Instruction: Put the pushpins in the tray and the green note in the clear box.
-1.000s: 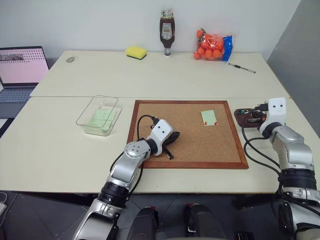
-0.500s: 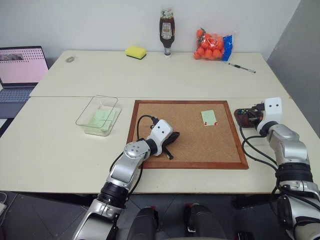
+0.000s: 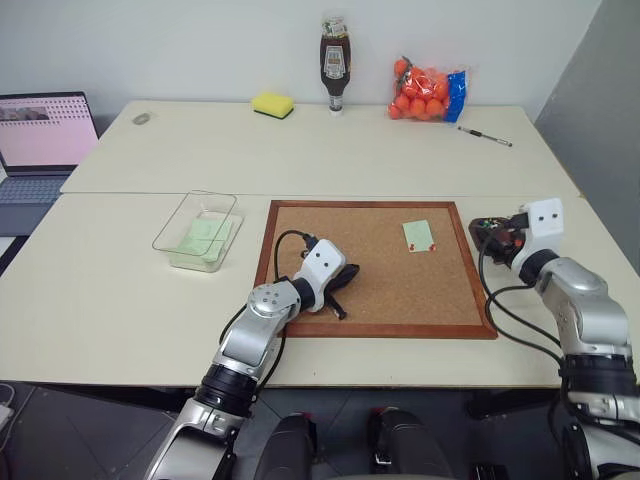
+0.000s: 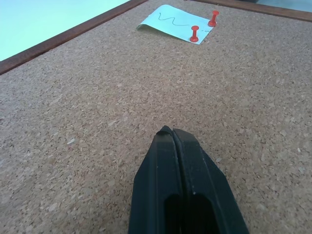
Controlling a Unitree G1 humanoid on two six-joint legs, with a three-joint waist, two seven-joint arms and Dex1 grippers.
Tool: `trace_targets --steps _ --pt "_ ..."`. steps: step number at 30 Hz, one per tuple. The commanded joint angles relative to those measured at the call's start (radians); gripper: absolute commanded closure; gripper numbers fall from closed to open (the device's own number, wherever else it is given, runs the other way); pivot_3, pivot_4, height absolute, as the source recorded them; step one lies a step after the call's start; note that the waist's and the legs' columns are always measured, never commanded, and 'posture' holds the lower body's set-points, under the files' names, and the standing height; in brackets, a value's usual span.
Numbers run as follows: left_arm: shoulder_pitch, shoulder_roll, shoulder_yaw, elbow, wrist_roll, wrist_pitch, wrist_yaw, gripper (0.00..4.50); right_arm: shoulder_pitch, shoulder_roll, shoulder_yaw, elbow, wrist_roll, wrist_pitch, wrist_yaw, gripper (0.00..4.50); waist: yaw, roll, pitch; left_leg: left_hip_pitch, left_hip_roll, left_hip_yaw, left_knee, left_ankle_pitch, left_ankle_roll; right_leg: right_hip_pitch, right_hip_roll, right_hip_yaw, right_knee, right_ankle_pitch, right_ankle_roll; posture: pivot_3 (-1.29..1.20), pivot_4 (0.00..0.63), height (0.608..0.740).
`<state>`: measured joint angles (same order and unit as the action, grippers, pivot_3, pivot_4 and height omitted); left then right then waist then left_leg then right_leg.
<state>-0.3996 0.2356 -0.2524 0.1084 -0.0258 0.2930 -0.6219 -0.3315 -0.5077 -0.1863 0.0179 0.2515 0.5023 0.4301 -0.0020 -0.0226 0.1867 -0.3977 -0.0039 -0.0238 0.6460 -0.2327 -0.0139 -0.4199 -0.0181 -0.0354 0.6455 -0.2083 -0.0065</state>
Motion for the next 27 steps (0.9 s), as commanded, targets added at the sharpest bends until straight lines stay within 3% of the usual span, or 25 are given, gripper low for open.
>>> trace_targets --steps 1,7,19,20,27 --pt "0.009 0.006 -0.009 -0.015 0.007 0.003 0.000 4.50 0.024 0.039 0.059 -0.106 0.001 0.016 0.000 1.39 -0.002 0.000 0.000 0.001 0.000 0.000 0.000 0.000 0.000 0.000 0.000 0.000 0.000 0.000 0.000 0.00 0.150 0.740" --pt "0.008 0.008 -0.008 -0.013 0.008 0.002 0.000 4.50 -0.029 0.128 0.131 -0.044 -0.044 -0.017 -0.050 1.39 -0.003 0.000 0.000 0.001 0.000 0.000 0.000 0.000 0.000 0.000 0.000 0.000 0.001 0.001 0.001 0.00 0.150 0.740" --pt "0.007 0.011 -0.008 -0.015 0.010 0.002 0.000 4.50 -0.065 0.135 0.142 0.069 -0.084 -0.087 -0.047 1.39 -0.001 0.000 0.000 0.000 0.000 0.000 0.000 0.000 0.000 0.000 0.000 0.000 0.000 0.000 0.001 0.00 0.150 0.740" --pt "0.008 0.011 -0.009 -0.017 0.010 0.003 0.000 4.50 -0.064 0.135 0.141 0.072 -0.083 -0.089 -0.046 1.75 -0.001 0.000 0.000 0.000 0.000 0.000 0.000 0.000 0.000 0.000 0.000 0.000 0.000 0.001 0.001 0.00 0.150 0.740" --pt "0.010 0.010 -0.011 -0.016 0.010 0.002 -0.001 4.50 -0.063 0.141 0.136 0.083 -0.075 -0.087 -0.038 3.06 -0.001 0.000 0.000 0.000 0.000 0.001 0.000 0.000 0.000 0.000 0.000 0.000 0.000 0.001 0.001 0.00 0.150 0.740"
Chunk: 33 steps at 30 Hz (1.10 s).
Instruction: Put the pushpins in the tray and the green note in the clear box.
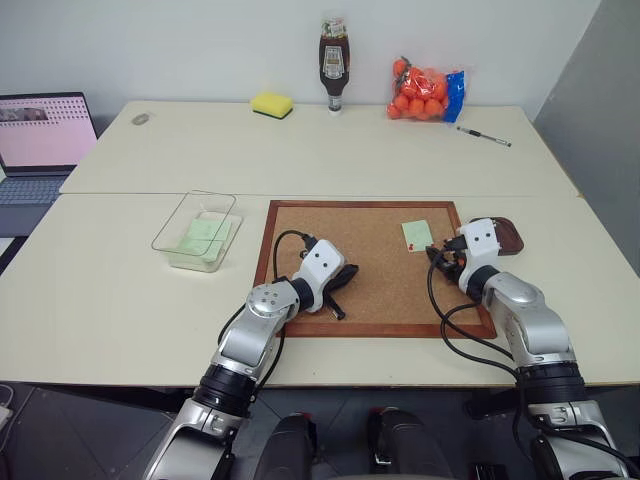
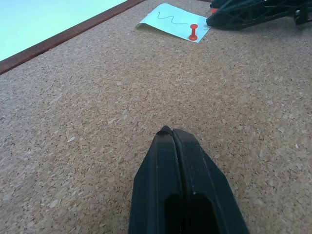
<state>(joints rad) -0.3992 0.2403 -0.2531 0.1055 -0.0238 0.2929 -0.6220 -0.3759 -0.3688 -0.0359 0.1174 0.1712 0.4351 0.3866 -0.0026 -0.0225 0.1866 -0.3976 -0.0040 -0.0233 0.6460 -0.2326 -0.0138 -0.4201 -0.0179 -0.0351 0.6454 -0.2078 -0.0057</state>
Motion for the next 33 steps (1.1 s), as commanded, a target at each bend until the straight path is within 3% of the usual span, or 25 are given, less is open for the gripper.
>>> trace_targets --steps 1,7,25,33 --pt "0.008 0.005 -0.010 -0.011 0.008 0.001 -0.001 4.50 -0.019 0.003 -0.015 -0.016 0.007 -0.019 0.007 3.22 0.000 0.000 0.000 0.000 0.000 0.000 0.000 0.000 0.000 0.000 0.000 0.000 0.000 0.000 0.000 0.00 0.150 0.740" --pt "0.011 0.004 -0.011 -0.013 0.010 0.001 0.001 4.50 -0.016 0.009 -0.029 -0.035 0.025 -0.013 0.014 4.47 0.000 0.000 0.000 0.000 0.000 0.000 0.000 0.000 0.000 0.000 0.000 0.000 0.000 0.000 0.000 0.00 0.150 0.740" --pt "0.010 0.003 -0.016 -0.010 0.014 0.012 0.004 4.50 0.006 0.055 -0.090 -0.153 0.095 -0.048 0.002 4.47 0.000 0.000 0.000 0.000 0.000 -0.001 0.000 0.000 0.000 0.000 0.000 0.000 0.000 0.000 0.000 0.00 0.150 0.740" --pt "0.014 0.006 -0.015 -0.019 0.015 0.017 0.006 4.50 0.011 -0.008 -0.186 -0.151 0.079 -0.042 -0.061 4.47 0.000 0.000 0.000 0.000 0.000 0.000 0.000 0.000 0.000 0.000 0.000 0.000 0.000 0.000 0.000 0.00 0.150 0.740"
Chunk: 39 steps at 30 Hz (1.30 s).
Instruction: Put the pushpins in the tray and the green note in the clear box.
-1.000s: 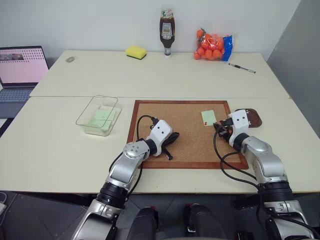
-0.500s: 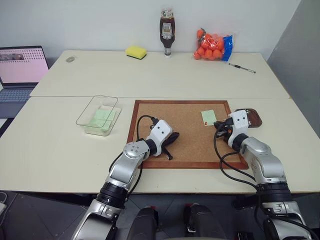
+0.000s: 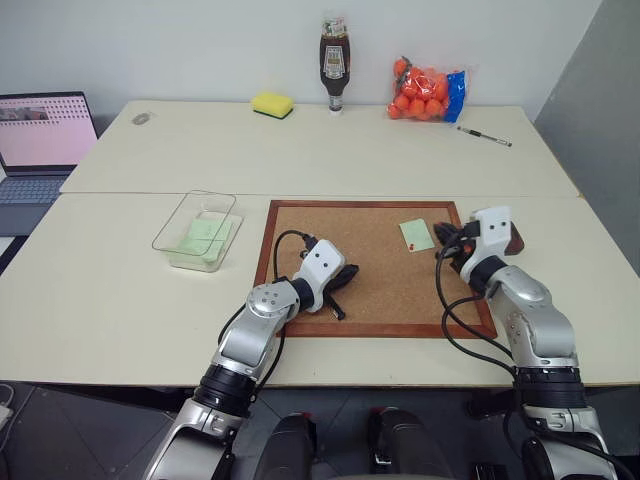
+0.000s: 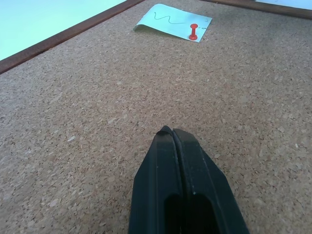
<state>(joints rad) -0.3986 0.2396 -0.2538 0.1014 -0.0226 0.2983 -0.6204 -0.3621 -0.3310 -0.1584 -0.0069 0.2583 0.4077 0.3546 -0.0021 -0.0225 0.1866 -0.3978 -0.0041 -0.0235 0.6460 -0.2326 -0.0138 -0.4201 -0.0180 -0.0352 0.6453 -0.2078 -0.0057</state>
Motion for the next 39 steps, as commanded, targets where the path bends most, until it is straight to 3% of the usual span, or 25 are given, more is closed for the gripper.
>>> trace_targets --steps 1,8,20,33,39 --pt "0.014 0.007 -0.014 -0.015 0.013 0.012 0.002 4.50 -0.006 -0.062 -0.082 -0.008 -0.015 -0.018 -0.041 4.47 0.000 0.000 0.000 0.000 0.000 0.000 0.000 0.000 0.000 0.000 0.000 0.000 0.000 0.000 0.000 0.00 0.150 0.740" --pt "0.008 0.008 -0.021 -0.008 0.015 0.006 -0.004 4.50 -0.106 -0.164 -0.133 0.264 -0.049 -0.028 -0.078 4.47 -0.001 0.000 0.000 0.000 0.000 0.001 0.000 0.000 0.000 0.000 0.000 0.000 0.000 0.000 0.000 0.00 0.150 0.740" --pt "0.009 0.008 -0.023 -0.013 0.016 0.008 0.001 4.50 -0.225 -0.178 -0.112 0.486 -0.082 -0.073 -0.056 4.47 -0.001 0.000 0.000 0.000 -0.001 0.001 0.000 0.000 0.000 0.000 0.000 0.001 -0.001 0.000 0.000 0.00 0.150 0.740" --pt "0.005 0.006 -0.025 -0.007 0.015 0.005 0.001 4.50 -0.216 -0.179 -0.104 0.475 -0.080 -0.065 -0.062 1.84 -0.001 0.000 0.000 0.000 0.000 0.001 0.000 0.000 0.000 0.000 0.000 0.001 0.000 0.000 0.000 0.00 0.150 0.740" --pt "0.005 0.005 -0.025 -0.005 0.015 0.003 0.001 4.50 -0.173 -0.171 -0.133 0.341 -0.041 -0.048 -0.058 1.84 -0.001 0.000 0.000 0.000 0.000 0.001 0.000 0.000 0.000 0.000 0.000 0.001 0.000 0.000 0.000 0.00 0.150 0.740"
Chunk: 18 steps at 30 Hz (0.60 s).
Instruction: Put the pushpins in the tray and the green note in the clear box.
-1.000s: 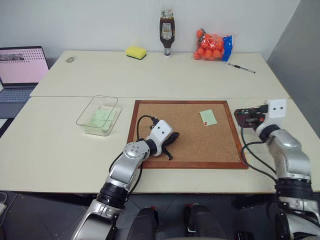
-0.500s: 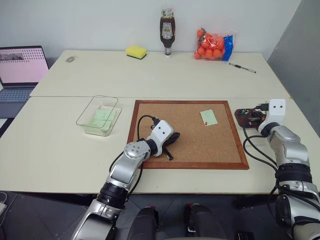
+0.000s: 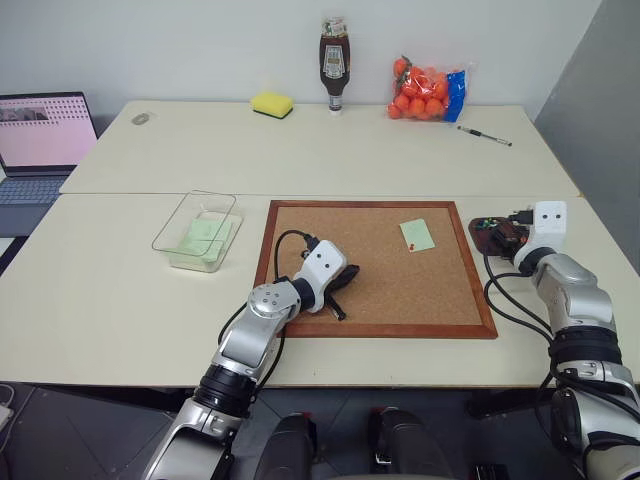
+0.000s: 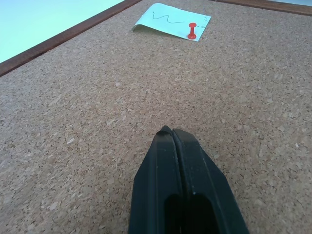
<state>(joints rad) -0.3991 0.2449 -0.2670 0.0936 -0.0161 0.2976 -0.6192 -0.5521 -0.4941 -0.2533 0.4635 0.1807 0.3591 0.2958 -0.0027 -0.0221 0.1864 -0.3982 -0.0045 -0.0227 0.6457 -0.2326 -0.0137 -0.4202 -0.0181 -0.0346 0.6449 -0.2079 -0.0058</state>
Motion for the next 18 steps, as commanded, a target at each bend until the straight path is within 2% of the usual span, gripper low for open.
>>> trace_targets --steps 1,9,13,18 --pt "0.006 -0.001 -0.012 0.001 0.009 0.004 0.001 4.50 0.031 -0.004 -0.042 -0.170 0.049 0.008 0.008 1.84 0.000 0.000 0.000 0.000 0.000 0.000 0.000 0.000 0.000 0.000 0.000 0.000 0.000 0.000 0.000 0.00 0.150 0.740" --pt "0.006 -0.001 -0.007 0.006 0.006 0.004 0.002 4.50 0.212 0.026 0.115 -0.550 0.108 0.101 0.147 1.84 0.000 0.000 0.000 0.000 0.001 -0.001 0.000 0.000 0.000 0.000 0.000 -0.001 0.000 0.000 0.000 0.00 0.150 0.740" --pt "0.004 -0.003 -0.004 0.009 0.003 0.005 0.003 4.50 0.220 0.056 0.197 -0.564 0.073 0.101 0.151 1.84 0.000 0.000 0.000 0.001 0.001 -0.001 0.001 0.000 0.000 0.000 0.000 -0.001 0.000 0.000 0.001 0.00 0.150 0.740" --pt "0.006 -0.001 -0.001 0.005 0.002 0.006 0.003 4.50 0.169 0.099 0.254 -0.480 0.034 0.075 0.141 1.84 0.001 0.000 0.000 0.000 0.000 -0.001 0.000 0.000 0.000 0.000 0.000 -0.001 0.000 0.000 0.001 0.00 0.150 0.740"
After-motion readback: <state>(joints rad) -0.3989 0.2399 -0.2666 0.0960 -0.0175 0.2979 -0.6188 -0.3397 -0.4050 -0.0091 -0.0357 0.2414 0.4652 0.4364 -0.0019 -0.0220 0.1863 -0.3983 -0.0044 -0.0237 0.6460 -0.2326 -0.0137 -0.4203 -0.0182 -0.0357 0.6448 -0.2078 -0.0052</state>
